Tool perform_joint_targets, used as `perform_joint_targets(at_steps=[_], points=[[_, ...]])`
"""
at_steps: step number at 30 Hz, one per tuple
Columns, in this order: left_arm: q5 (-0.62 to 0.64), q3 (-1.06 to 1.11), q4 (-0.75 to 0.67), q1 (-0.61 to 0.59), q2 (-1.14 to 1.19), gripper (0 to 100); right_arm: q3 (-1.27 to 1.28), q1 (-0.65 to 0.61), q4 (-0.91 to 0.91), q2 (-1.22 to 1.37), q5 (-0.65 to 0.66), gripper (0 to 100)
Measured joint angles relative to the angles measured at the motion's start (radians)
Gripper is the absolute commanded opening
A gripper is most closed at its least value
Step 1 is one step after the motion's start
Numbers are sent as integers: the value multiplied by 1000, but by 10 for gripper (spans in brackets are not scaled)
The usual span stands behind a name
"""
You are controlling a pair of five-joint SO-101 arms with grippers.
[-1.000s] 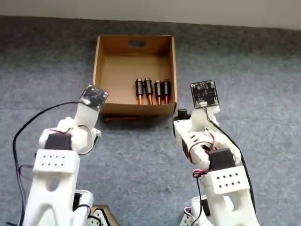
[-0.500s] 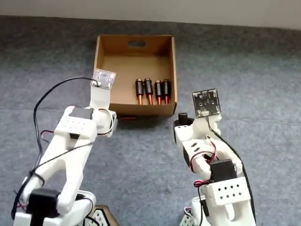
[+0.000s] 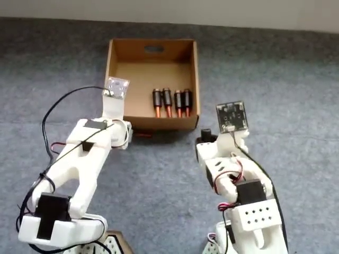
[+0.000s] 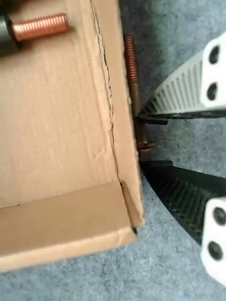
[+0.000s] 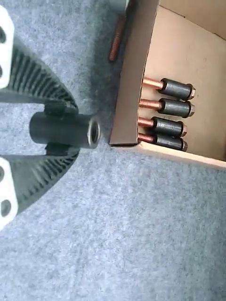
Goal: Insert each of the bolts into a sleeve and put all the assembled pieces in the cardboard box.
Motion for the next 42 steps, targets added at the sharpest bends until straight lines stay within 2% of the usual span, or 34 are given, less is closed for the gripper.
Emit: perform_joint_targets(at_steps=[8, 13, 23, 29, 34, 36, 38, 40, 42], points=[[0, 0, 0, 0, 0, 143, 2, 0, -3, 0, 0, 5], [0, 0, 0, 0, 0, 20, 2, 0, -3, 0, 0, 5], [-3, 41, -3, 25, -11, 20, 2, 0, -3, 0, 0, 5], [-8, 57, 153, 46, -120, 20, 2, 0, -3, 0, 0, 5], [-166, 94, 288, 54, -316, 21, 2, 0, -3, 0, 0, 5], [-239, 129, 308, 54, -397, 27, 2, 0, -3, 0, 0, 5], [-259, 153, 315, 57, -457, 71, 2, 0, -3, 0, 0, 6], [-233, 172, 318, 86, -485, 148, 2, 0, -3, 0, 0, 6], [-147, 193, 318, 114, -491, 194, 2, 0, -3, 0, 0, 6]])
